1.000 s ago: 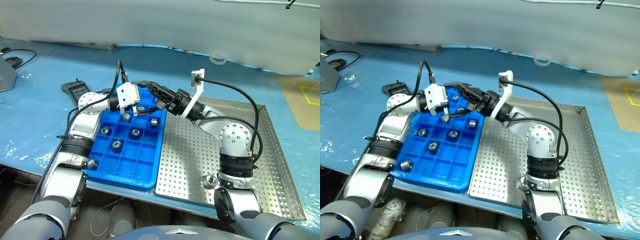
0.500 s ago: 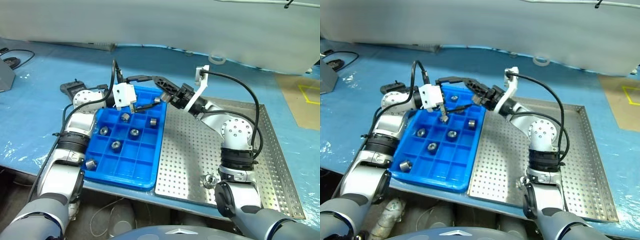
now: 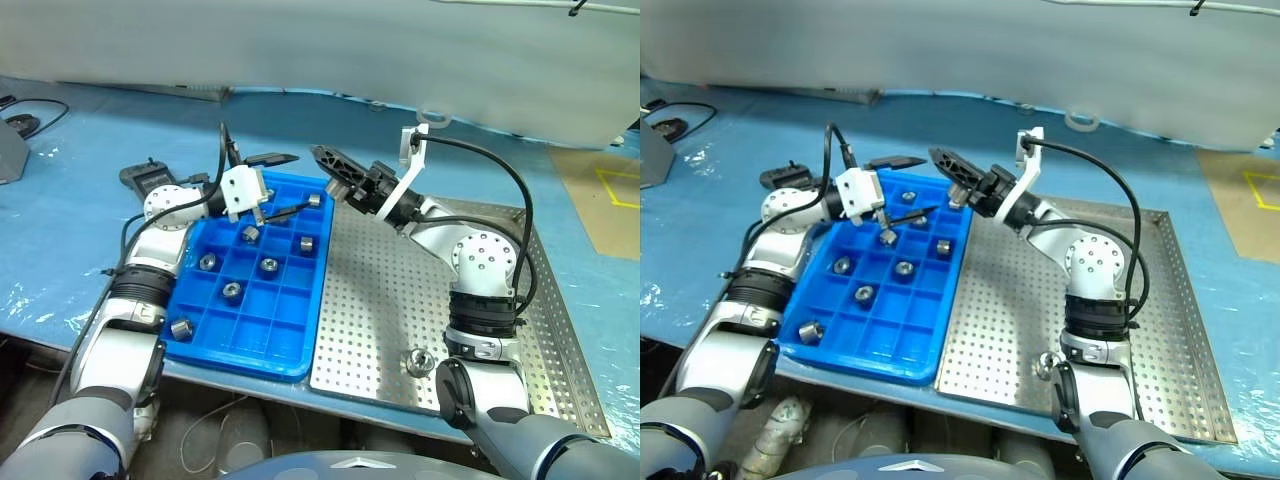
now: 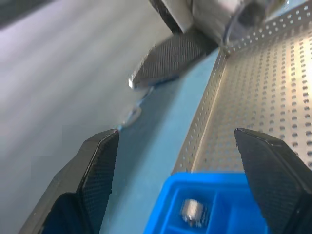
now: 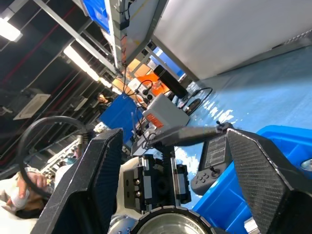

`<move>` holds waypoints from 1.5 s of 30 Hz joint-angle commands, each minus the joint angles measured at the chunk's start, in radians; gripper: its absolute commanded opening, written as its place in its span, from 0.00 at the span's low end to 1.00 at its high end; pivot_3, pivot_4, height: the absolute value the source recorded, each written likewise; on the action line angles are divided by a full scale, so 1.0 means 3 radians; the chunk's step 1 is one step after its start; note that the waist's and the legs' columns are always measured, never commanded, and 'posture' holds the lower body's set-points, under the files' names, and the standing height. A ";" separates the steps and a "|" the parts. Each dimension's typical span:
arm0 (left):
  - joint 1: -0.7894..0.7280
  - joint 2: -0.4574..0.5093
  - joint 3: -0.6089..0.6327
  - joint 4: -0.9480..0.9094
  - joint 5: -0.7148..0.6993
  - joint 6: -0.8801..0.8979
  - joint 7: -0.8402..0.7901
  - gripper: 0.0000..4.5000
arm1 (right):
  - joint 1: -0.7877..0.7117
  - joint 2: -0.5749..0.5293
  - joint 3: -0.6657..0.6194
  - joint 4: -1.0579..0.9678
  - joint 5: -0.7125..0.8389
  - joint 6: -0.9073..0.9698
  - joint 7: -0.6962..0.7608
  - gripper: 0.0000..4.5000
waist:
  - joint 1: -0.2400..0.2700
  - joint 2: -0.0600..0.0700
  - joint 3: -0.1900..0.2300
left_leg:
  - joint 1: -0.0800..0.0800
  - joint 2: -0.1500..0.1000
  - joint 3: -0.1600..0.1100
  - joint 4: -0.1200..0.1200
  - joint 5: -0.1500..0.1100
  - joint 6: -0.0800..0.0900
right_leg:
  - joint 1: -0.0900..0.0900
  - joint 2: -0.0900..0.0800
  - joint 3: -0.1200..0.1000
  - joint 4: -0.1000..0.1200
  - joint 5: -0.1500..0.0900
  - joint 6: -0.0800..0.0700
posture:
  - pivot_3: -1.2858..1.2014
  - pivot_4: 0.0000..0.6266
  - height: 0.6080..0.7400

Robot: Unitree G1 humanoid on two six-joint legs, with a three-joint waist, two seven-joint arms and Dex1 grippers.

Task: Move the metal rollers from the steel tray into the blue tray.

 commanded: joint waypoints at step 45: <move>-0.0183 0.0006 -0.0038 -0.0194 -0.0311 0.0558 -0.0134 0.28 | -0.0194 -0.0107 0.0041 0.0166 -0.0372 -0.0301 -0.0043 0.80 | -0.0023 0.0003 0.0002 | -0.0001 0.0001 0.0001 0.0006 0.0000 0.0000 | -0.0003 0.0002 0.0002 0.0000 0.0003 0.0004 | 0.51 0.24 1.00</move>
